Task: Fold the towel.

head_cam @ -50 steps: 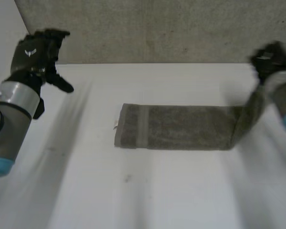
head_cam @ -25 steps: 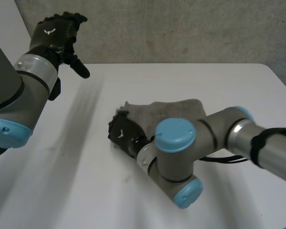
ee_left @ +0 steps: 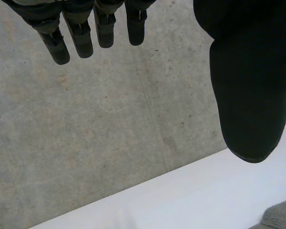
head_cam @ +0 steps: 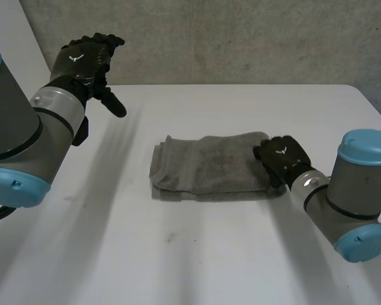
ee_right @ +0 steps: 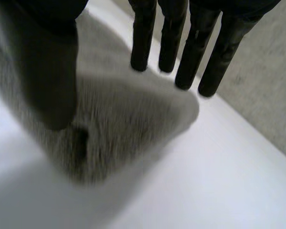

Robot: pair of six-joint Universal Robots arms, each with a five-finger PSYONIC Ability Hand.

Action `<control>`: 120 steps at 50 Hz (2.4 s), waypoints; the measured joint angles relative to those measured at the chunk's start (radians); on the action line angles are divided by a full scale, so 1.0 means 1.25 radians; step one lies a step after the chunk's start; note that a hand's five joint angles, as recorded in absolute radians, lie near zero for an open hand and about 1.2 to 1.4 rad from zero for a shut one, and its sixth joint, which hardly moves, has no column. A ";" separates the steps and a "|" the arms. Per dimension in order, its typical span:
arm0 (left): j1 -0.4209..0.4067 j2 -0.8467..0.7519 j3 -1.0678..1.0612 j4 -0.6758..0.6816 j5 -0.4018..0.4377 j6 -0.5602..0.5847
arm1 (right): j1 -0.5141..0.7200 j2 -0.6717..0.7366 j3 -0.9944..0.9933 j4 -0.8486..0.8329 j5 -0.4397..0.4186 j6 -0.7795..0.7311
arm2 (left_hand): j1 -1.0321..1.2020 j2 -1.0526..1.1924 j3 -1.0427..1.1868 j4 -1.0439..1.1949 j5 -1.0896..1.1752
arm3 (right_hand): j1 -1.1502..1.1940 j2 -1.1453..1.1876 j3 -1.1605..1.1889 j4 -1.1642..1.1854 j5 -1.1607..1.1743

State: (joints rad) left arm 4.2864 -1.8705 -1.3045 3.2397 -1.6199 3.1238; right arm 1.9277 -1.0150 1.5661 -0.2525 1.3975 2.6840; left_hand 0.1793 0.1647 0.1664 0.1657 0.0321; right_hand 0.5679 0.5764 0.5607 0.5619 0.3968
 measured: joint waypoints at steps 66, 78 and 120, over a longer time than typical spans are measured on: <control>-0.110 -0.387 0.125 0.017 0.002 -0.091 | 0.144 0.193 -0.391 0.198 0.078 0.182 | 0.000 0.000 0.000 0.000 0.000 | -0.265 -0.269 -0.254 -0.244 -0.269; -0.113 -0.349 0.136 0.001 -0.001 -0.095 | 0.148 0.156 -0.439 0.229 0.074 0.184 | 0.000 0.000 0.000 0.000 0.000 | -0.266 -0.269 -0.254 -0.244 -0.269; 0.025 0.160 0.184 -0.467 -0.025 -0.086 | 0.008 -0.323 -0.348 0.382 0.168 0.255 | 0.000 0.000 0.000 0.000 0.000 | -0.266 -0.269 -0.254 -0.244 -0.269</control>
State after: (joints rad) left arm 4.3174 -1.6701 -1.0746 2.6560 -1.6511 3.0169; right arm 1.9382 -1.4188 1.1315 0.2250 1.6073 3.0026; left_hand 0.1793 0.1646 0.1664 0.1656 0.0321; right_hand 0.2359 0.2407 0.2431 0.2564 0.0607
